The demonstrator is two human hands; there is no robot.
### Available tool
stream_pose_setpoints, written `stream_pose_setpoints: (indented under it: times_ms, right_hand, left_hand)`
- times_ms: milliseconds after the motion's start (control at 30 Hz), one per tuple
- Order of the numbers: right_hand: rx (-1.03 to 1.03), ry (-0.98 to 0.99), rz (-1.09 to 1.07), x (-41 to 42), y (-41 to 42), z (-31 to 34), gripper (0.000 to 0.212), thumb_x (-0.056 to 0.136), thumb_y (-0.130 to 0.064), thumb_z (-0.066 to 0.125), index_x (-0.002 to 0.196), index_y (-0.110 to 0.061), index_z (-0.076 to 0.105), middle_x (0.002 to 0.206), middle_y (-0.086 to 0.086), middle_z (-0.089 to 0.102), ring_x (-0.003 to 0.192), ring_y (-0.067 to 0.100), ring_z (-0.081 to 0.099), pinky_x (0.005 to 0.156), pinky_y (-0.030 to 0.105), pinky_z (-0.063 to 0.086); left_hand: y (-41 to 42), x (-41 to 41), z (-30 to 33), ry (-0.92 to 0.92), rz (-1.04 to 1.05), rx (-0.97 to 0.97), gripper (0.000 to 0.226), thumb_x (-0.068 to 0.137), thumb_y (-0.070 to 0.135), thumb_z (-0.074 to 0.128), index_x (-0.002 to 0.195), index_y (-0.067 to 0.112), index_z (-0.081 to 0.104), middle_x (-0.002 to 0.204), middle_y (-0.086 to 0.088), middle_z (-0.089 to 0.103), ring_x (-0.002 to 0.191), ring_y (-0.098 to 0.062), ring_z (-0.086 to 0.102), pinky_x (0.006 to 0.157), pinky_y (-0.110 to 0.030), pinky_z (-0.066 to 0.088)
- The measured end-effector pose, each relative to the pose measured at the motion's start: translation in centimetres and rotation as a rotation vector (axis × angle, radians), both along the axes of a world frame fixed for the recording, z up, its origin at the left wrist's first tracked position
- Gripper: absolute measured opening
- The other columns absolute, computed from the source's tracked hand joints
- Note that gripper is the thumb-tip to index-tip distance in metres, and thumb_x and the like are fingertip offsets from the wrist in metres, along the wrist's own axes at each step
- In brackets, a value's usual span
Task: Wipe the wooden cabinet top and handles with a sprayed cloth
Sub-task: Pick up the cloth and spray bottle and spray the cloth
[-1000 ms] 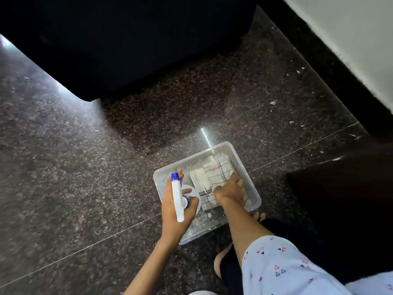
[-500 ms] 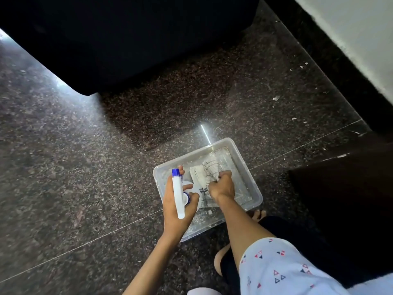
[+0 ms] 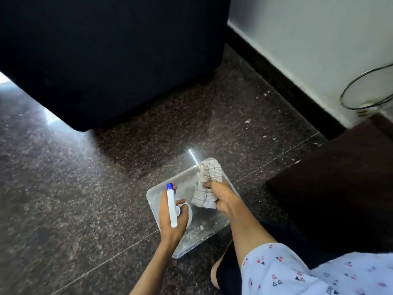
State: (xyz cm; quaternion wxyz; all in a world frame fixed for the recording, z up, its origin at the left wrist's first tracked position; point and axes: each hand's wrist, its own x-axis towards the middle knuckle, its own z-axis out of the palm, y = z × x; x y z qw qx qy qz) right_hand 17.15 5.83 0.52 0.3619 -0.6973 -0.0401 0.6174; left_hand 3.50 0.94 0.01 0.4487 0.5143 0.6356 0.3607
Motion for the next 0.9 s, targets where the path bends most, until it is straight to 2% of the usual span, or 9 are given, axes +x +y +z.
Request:
stream_pose_setpoints:
  times_ms: [67, 167, 233, 333, 433, 500, 600, 733, 900]
  right_hand:
    - [0.064, 0.069, -0.045, 0.9, 0.1, 2.2, 0.031, 0.087, 0.005, 0.058, 0.118, 0.000, 0.058, 0.113, 0.021, 0.065, 0.094, 0.033, 0.064, 0.077, 0.049, 0.053]
    - [0.170, 0.162, -0.045, 2.1, -0.6, 5.8, 0.031, 0.093, -0.001, 0.052, 0.124, 0.003, 0.053, 0.119, 0.021, 0.062, 0.086, 0.030, 0.064, 0.073, 0.047, 0.053]
    - [0.252, 0.244, -0.049, 2.8, -1.4, 8.0, 0.032, 0.095, -0.003, 0.048, 0.127, -0.001, 0.052, 0.119, 0.017, 0.061, 0.089, 0.027, 0.063, 0.070, 0.043, 0.055]
    - [0.346, 0.383, -0.093, 3.8, -2.9, 10.8, 0.037, 0.096, -0.014, 0.048, 0.132, -0.005, 0.052, 0.129, 0.022, 0.056, 0.118, 0.034, 0.054, 0.090, 0.048, 0.048]
    - [0.395, 0.436, -0.109, 4.4, -4.4, 13.8, 0.036, 0.099, -0.029, 0.040, 0.119, -0.006, 0.061, 0.120, 0.020, 0.062, 0.119, 0.034, 0.053, 0.097, 0.048, 0.040]
    - [0.435, 0.398, -0.115, 4.9, -5.2, 16.0, 0.037, 0.100, -0.031, 0.038, 0.111, -0.008, 0.065, 0.107, 0.017, 0.069, 0.107, 0.031, 0.059, 0.090, 0.046, 0.044]
    - [0.505, 0.287, -0.094, 6.1, -6.1, 19.8, 0.038, 0.100, -0.031, 0.039, 0.119, -0.007, 0.061, 0.109, 0.015, 0.069, 0.101, 0.028, 0.064, 0.083, 0.045, 0.051]
    - [0.655, 0.097, -0.094, 9.3, -8.0, 25.8, 0.032, 0.098, -0.024, 0.046, 0.122, -0.006, 0.057, 0.109, 0.013, 0.069, 0.093, 0.026, 0.068, 0.075, 0.044, 0.058]
    - [0.763, -0.017, -0.081, 13.9, -12.4, 31.9, 0.036, 0.100, -0.021, 0.039, 0.128, -0.004, 0.053, 0.124, 0.017, 0.061, 0.111, 0.028, 0.061, 0.082, 0.042, 0.056]
  left_hand:
    - [0.5, 0.2, 0.7, 0.021, -0.017, 0.018, 0.049, 0.081, -0.009, 0.056, 0.114, 0.025, 0.047, 0.097, 0.000, 0.061, 0.078, -0.009, 0.061, 0.067, 0.000, 0.042]
    - [1.0, 0.3, 3.0, 0.024, -0.057, 0.026, 0.052, 0.078, -0.012, 0.054, 0.110, 0.029, 0.053, 0.084, 0.001, 0.060, 0.071, -0.014, 0.057, 0.065, -0.009, 0.044]
    - [1.0, 0.2, 5.5, -0.002, -0.079, 0.032, 0.052, 0.075, -0.015, 0.054, 0.107, 0.026, 0.056, 0.089, 0.000, 0.063, 0.075, -0.018, 0.058, 0.070, -0.013, 0.043]
    - [0.7, -0.3, 9.9, -0.036, -0.138, 0.036, 0.046, 0.066, -0.020, 0.054, 0.097, 0.014, 0.061, 0.089, 0.000, 0.064, 0.070, -0.013, 0.054, 0.062, -0.010, 0.043]
    - [0.1, -0.7, 14.4, -0.053, -0.262, 0.055, 0.050, 0.061, -0.023, 0.052, 0.085, 0.019, 0.062, 0.072, 0.005, 0.060, 0.056, -0.007, 0.050, 0.049, -0.012, 0.037]
    - [-0.4, -0.9, 17.3, -0.046, -0.349, 0.054, 0.048, 0.061, -0.024, 0.049, 0.081, 0.018, 0.064, 0.063, 0.006, 0.056, 0.047, -0.005, 0.048, 0.043, -0.012, 0.033]
    - [-1.5, -0.9, 21.7, 0.003, -0.437, 0.042, 0.043, 0.061, -0.021, 0.050, 0.078, 0.016, 0.062, 0.061, 0.003, 0.054, 0.048, -0.010, 0.046, 0.041, -0.017, 0.034]
    - [-3.1, 0.2, 26.4, 0.011, -0.362, 0.055, 0.040, 0.062, -0.014, 0.049, 0.067, 0.023, 0.060, 0.056, 0.000, 0.054, 0.054, -0.020, 0.048, 0.051, -0.028, 0.039]
    - [-4.5, 3.6, 31.2, -0.011, -0.555, 0.048, 0.036, 0.049, -0.009, 0.051, 0.066, 0.021, 0.061, 0.059, -0.002, 0.057, 0.058, -0.024, 0.051, 0.050, -0.027, 0.040]
